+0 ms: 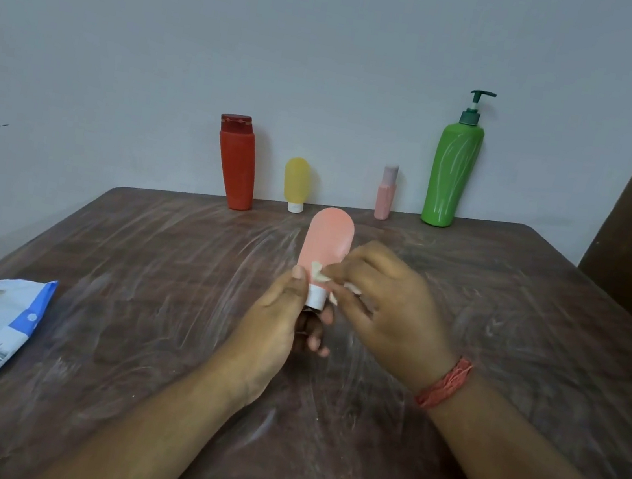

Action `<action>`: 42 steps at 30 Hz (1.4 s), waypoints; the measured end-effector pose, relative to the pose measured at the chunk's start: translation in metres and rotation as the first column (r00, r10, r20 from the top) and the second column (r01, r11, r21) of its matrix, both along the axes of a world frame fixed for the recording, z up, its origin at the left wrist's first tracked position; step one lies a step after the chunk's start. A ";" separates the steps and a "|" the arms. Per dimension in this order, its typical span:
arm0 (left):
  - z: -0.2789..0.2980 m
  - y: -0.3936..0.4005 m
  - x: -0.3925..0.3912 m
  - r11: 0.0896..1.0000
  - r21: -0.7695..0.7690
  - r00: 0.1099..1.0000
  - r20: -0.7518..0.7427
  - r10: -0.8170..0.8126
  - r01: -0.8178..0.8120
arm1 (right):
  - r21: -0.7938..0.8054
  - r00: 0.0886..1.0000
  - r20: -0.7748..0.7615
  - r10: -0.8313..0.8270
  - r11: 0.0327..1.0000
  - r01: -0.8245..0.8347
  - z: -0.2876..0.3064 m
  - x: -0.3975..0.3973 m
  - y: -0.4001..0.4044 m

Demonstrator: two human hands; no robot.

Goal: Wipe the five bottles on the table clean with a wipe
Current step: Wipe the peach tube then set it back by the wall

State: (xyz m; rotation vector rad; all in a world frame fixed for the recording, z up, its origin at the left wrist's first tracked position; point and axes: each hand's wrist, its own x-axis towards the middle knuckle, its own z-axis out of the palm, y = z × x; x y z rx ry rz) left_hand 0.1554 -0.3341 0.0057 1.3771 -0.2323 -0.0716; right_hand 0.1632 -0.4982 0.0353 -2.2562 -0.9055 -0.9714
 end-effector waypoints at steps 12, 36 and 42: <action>-0.004 0.003 0.002 0.999 0.046 0.998 0.057 -0.030 0.027 | 0.175 0.998 -0.048 -0.027 0.984 0.035 -0.001 -0.003 0.005; -0.002 0.011 0.006 0.969 0.246 0.992 0.126 -0.012 -0.019 | 0.487 0.981 -0.193 0.003 0.868 0.093 -0.009 0.011 0.002; -0.003 0.008 0.004 0.981 0.189 0.994 0.105 0.018 -0.037 | 0.529 0.935 -0.317 0.157 0.848 0.036 -0.015 0.009 0.004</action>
